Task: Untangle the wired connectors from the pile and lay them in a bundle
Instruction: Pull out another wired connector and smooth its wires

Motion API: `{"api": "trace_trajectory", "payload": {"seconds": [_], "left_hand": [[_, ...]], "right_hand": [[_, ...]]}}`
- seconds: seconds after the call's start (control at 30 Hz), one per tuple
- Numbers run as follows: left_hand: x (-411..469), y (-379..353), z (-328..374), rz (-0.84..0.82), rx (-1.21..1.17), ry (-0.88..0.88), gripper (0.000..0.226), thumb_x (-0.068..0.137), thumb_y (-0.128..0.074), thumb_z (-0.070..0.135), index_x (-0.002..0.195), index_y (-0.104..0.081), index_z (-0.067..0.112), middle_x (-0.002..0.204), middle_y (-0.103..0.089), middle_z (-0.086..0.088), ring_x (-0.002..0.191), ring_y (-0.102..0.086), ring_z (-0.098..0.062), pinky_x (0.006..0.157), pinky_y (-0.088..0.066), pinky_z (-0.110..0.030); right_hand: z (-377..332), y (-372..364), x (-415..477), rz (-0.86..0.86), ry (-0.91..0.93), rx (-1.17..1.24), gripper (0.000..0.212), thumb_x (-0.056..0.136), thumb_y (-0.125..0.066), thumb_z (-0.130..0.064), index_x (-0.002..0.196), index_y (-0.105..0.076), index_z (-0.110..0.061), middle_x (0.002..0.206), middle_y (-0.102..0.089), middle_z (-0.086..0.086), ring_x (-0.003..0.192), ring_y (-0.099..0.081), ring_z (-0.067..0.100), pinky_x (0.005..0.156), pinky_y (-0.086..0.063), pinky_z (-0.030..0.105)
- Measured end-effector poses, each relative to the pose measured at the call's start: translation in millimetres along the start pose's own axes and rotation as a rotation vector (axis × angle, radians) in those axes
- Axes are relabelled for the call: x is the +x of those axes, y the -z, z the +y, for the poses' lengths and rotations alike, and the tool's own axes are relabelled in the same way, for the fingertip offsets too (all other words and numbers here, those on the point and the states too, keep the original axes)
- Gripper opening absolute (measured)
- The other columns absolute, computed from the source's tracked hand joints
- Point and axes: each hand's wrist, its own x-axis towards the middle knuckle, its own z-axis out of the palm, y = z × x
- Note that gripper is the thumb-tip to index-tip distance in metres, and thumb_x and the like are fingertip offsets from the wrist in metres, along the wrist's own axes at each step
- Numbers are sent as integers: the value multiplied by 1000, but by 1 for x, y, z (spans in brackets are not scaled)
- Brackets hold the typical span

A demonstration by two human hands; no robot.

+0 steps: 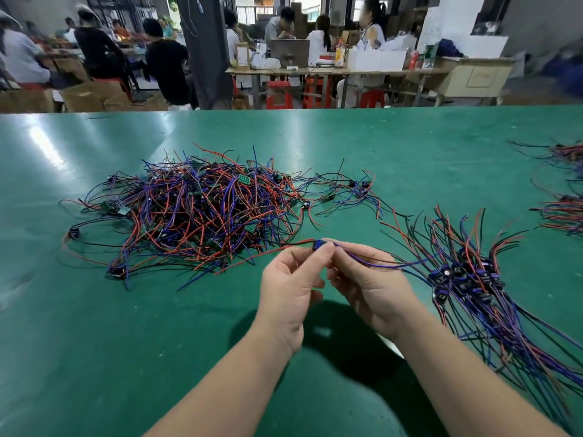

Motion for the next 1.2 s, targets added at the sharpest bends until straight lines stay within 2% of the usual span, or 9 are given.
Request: {"api": "trace_trajectory", "payload": {"seconds": [0.13,0.27,0.4,0.5,0.57,0.63,0.8,1.03,1.2], "left_hand": [[2,2,-13,50,136,-262,27,60,-88,34,73,-68,21,66,-67,9,49,-44,-5,48,-37,-20],[0,5,-17,-38,454,-581,30,69,-76,39,97,-66,43,84,-66,16,54,-46,-1,52,-38,-15],[-2,7,-17,-170,545,-899,41,93,-58,21,129,-54,39,102,-66,18,77,-63,-1,65,-54,-23],[-8,6,-8,-128,304,-623,25,94,-51,30,115,-65,31,83,-75,4,62,-68,-10,56,-53,-23],[-9,5,2,-184,174,-234,24,83,-60,40,81,-74,21,63,-71,-4,50,-65,-14,49,-51,-23],[-6,6,4,-278,250,-16,20,74,-77,32,67,-73,13,58,-68,-5,48,-63,-15,50,-53,-25],[-4,7,-3,-331,360,171,13,75,-78,10,68,-68,7,61,-68,-11,49,-64,-15,48,-51,-20],[-6,16,4,-633,564,373,14,76,-80,16,69,-68,16,67,-70,-6,57,-68,-14,49,-49,-18],[0,24,12,-716,562,422,5,81,-75,15,78,-73,18,71,-69,-1,62,-70,-16,54,-52,-21]], "right_hand": [[-4,0,2,43,-1,101,19,52,-75,-21,71,-78,-18,67,-70,2,58,-63,6,58,-50,15],[-12,6,2,28,0,231,16,70,-61,-14,69,-77,-16,65,-68,-1,55,-61,4,53,-49,14],[-25,16,-3,-102,-46,245,19,54,-84,-19,70,-75,-11,66,-65,3,52,-58,6,52,-50,15],[-35,28,-10,-201,-79,88,35,44,-94,-21,69,-73,-10,65,-62,5,53,-58,9,52,-49,16],[-38,31,-13,-228,-103,-120,19,55,-85,-16,69,-74,-10,64,-63,5,56,-59,10,54,-48,17],[-37,30,-12,-160,-127,-280,7,61,-75,-7,68,-73,-9,64,-63,7,57,-57,12,53,-45,18],[-33,29,-5,84,-197,-356,17,57,-72,-5,73,-69,-4,62,-64,4,51,-56,9,48,-42,15],[-41,38,0,323,-141,-105,6,79,-66,1,84,-63,-1,56,-63,2,45,-56,6,42,-44,12],[-35,35,3,405,-109,-81,5,83,-66,-5,81,-63,-2,50,-60,-1,40,-52,3,36,-38,11]]}}
